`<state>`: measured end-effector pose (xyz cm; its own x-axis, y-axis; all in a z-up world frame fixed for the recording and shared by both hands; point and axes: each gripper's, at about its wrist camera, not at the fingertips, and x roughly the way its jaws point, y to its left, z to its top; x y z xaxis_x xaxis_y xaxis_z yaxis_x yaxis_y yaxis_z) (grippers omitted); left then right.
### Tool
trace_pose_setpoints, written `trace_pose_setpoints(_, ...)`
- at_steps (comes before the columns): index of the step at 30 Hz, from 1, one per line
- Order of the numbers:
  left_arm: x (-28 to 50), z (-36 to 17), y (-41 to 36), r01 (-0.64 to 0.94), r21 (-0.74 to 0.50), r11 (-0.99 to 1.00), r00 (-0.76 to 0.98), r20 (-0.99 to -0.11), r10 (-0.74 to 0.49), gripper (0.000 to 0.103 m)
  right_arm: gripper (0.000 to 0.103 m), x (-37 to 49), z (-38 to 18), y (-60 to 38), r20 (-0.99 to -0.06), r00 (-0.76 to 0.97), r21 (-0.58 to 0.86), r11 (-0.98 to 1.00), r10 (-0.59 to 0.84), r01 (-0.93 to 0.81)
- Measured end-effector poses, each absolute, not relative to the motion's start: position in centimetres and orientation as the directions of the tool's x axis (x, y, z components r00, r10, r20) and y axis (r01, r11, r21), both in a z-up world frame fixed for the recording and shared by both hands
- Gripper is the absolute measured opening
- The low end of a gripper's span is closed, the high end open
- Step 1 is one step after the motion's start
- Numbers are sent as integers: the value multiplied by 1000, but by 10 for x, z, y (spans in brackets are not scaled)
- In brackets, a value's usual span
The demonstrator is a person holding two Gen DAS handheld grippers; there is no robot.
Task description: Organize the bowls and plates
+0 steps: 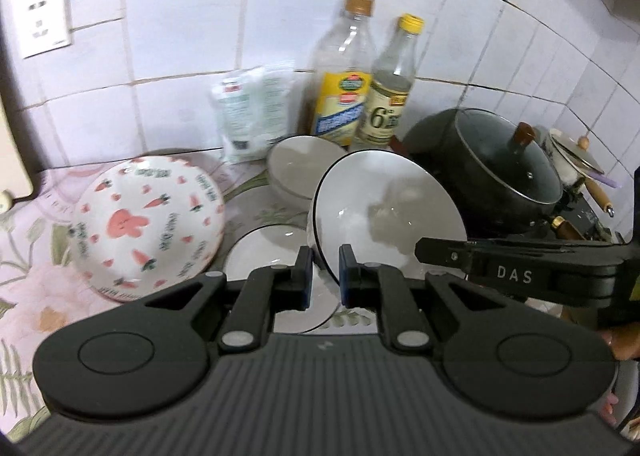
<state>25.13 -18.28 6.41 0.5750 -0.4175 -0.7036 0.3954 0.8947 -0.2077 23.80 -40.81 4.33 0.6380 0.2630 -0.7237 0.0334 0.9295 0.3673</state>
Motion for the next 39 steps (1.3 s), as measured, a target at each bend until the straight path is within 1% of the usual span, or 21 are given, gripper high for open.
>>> trace_pose_setpoints(8,255,55,-147,350,-248,903,568,-711,-415,12,20,244,43,-373,-743,614,331,944,267,-11)
trace_pose_setpoints(13,261,37,-135,325,-267,907,549,-728,-411,12,20,254,36,-357,-751,607,296,954,261,-44)
trace_pose_setpoints(20,275,13,-132,311,-288,906,513,-751,-415,12,20,267,20,-349,-781,575,269,962,246,-46)
trace_pose_setpoints(29,288,-6,-141,322,-264,909,521,-752,-403,12,20,280,0,-346,-803,557,209,976,210,-67)
trace_pose_setpoints(33,293,-14,-144,319,-246,915,513,-767,-385,12,20,286,-8,-340,-815,549,161,982,186,-94)
trace_pose_setpoints(39,300,-25,-149,314,-231,921,499,-785,-367,12,20,287,-14,-329,-809,572,75,989,135,-127)
